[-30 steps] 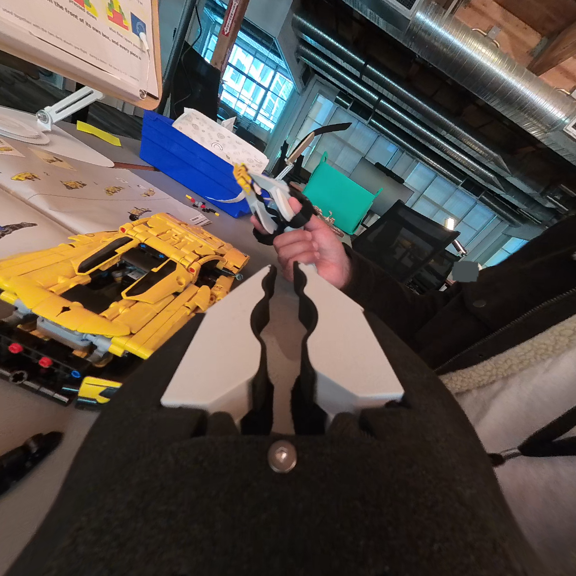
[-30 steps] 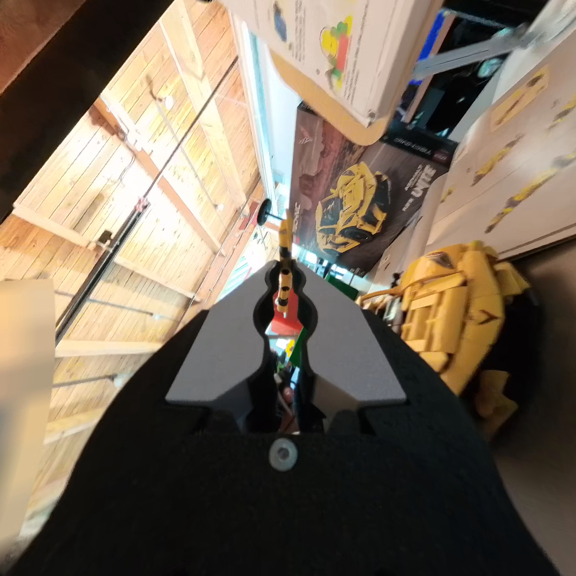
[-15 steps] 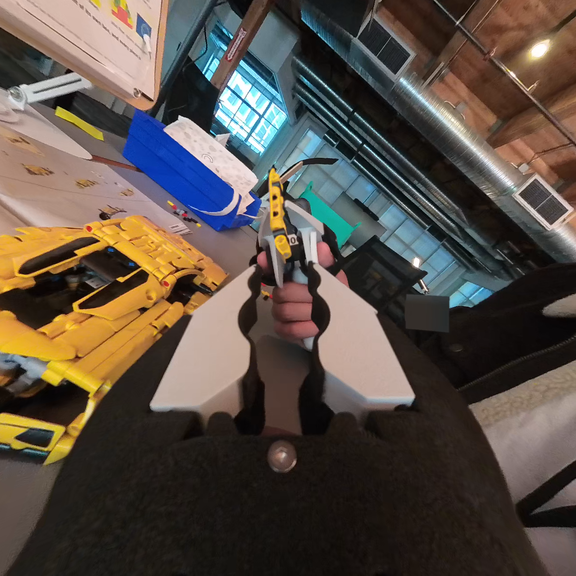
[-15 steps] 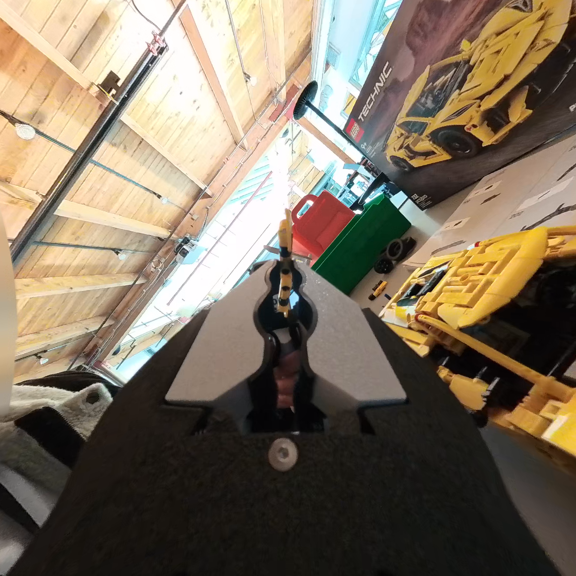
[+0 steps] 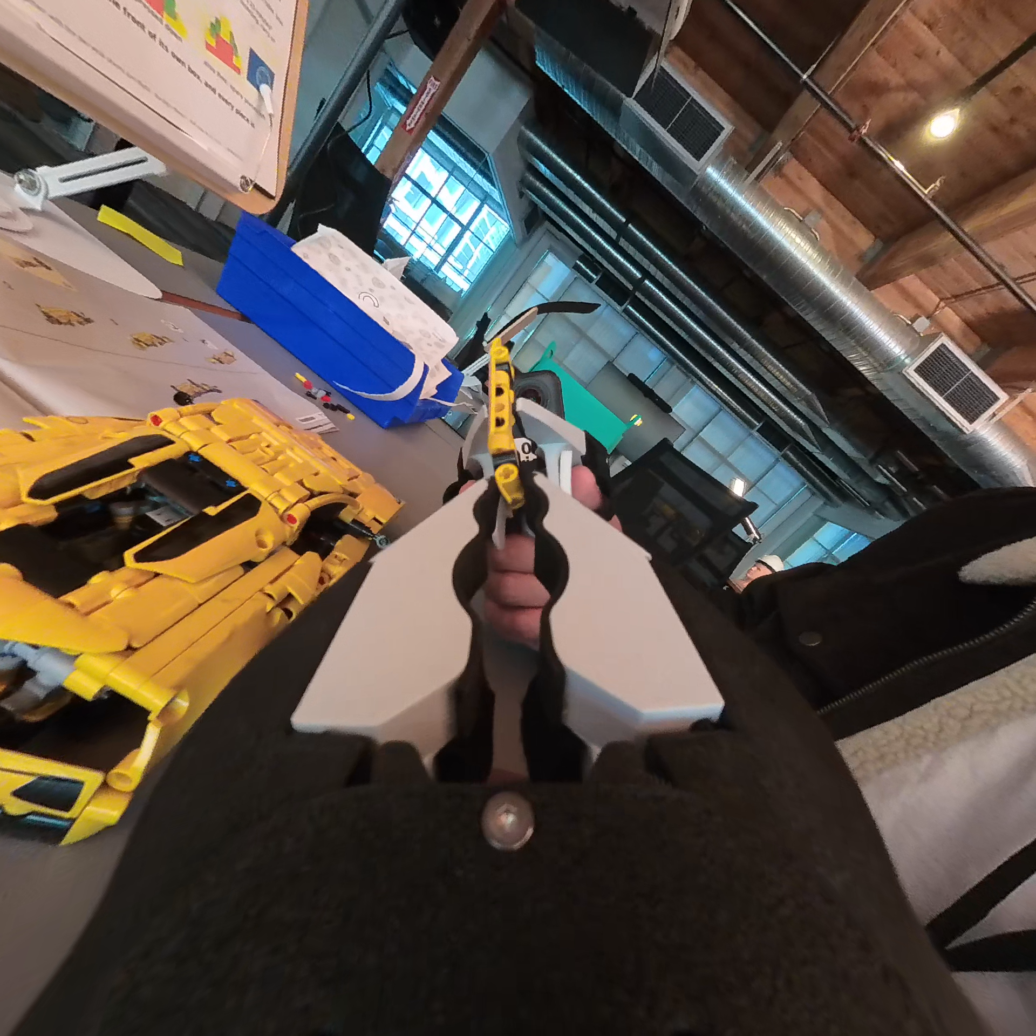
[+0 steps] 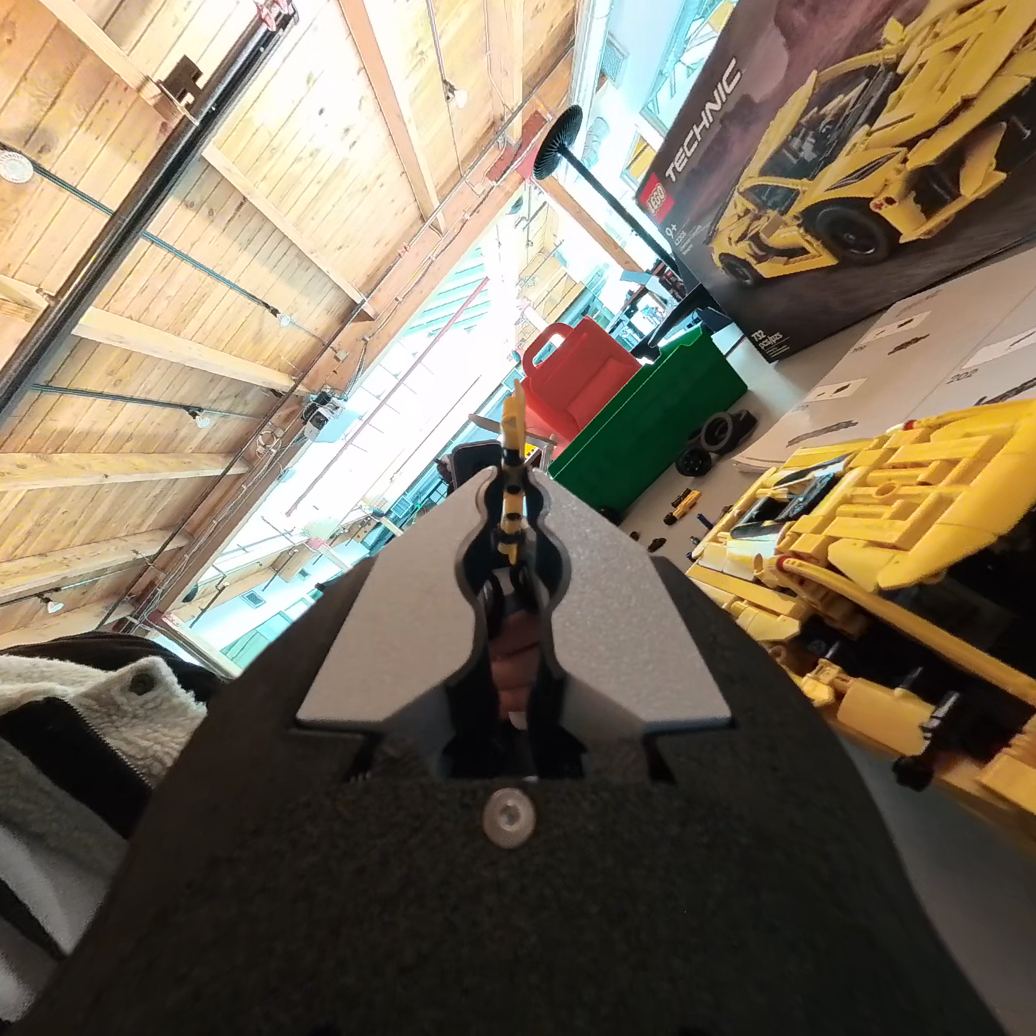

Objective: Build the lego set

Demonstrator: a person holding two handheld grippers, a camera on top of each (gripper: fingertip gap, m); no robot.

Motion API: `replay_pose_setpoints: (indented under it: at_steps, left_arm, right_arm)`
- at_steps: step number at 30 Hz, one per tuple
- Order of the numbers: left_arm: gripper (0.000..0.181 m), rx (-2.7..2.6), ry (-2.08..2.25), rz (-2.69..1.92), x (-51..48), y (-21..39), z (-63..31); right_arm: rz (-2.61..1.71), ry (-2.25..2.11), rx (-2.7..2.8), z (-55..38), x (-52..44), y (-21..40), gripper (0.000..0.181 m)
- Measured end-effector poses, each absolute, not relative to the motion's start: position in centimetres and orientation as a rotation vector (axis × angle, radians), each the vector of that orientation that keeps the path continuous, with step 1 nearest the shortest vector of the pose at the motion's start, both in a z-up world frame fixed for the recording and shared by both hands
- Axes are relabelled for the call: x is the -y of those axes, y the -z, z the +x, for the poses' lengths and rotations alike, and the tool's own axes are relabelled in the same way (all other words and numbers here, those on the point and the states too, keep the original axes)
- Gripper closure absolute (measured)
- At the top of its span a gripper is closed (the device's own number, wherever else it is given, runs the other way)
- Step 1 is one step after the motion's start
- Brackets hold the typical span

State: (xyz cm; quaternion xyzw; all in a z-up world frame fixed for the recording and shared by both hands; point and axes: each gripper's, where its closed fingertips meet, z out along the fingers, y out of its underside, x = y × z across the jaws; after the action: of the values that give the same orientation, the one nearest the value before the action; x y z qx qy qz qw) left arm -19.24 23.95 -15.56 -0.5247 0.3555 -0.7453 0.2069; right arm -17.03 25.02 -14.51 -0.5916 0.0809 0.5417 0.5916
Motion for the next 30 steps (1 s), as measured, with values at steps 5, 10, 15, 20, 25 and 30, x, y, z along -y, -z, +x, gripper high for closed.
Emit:
replay_pose_setpoints:
  at_steps: [5,10,15,20,25,30]
  left_arm:
    - [0.174,-1.026,2.055,-1.447,-23.6,15.6,-19.3]
    - [0.175,-1.072,1.992,-1.412,-23.6,15.5,-19.7]
    - [0.175,-1.135,2.012,-1.388,-22.8,15.5,-20.1]
    - [0.175,-1.16,2.036,-1.384,-22.3,15.6,-20.1]
    - [0.174,-1.158,1.985,-1.396,-22.7,15.9,-20.1]
    - [0.174,-1.168,1.989,-1.406,-22.7,16.0,-20.1]
  right_arm:
    - [-1.357,-1.264,-0.19,-16.9,-24.9,14.2,0.175]
    - [-1.378,-1.288,-0.129,-17.8,-24.6,14.3,0.173]
    - [-1.523,-1.265,0.096,-20.2,-23.7,15.5,0.173]
    - [-1.533,-1.26,0.144,-20.3,-23.3,15.4,0.175]
    - [-1.518,-1.328,0.057,-20.1,-23.7,15.7,0.175]
    - [-1.523,-1.307,0.056,-20.2,-23.8,15.7,0.176]
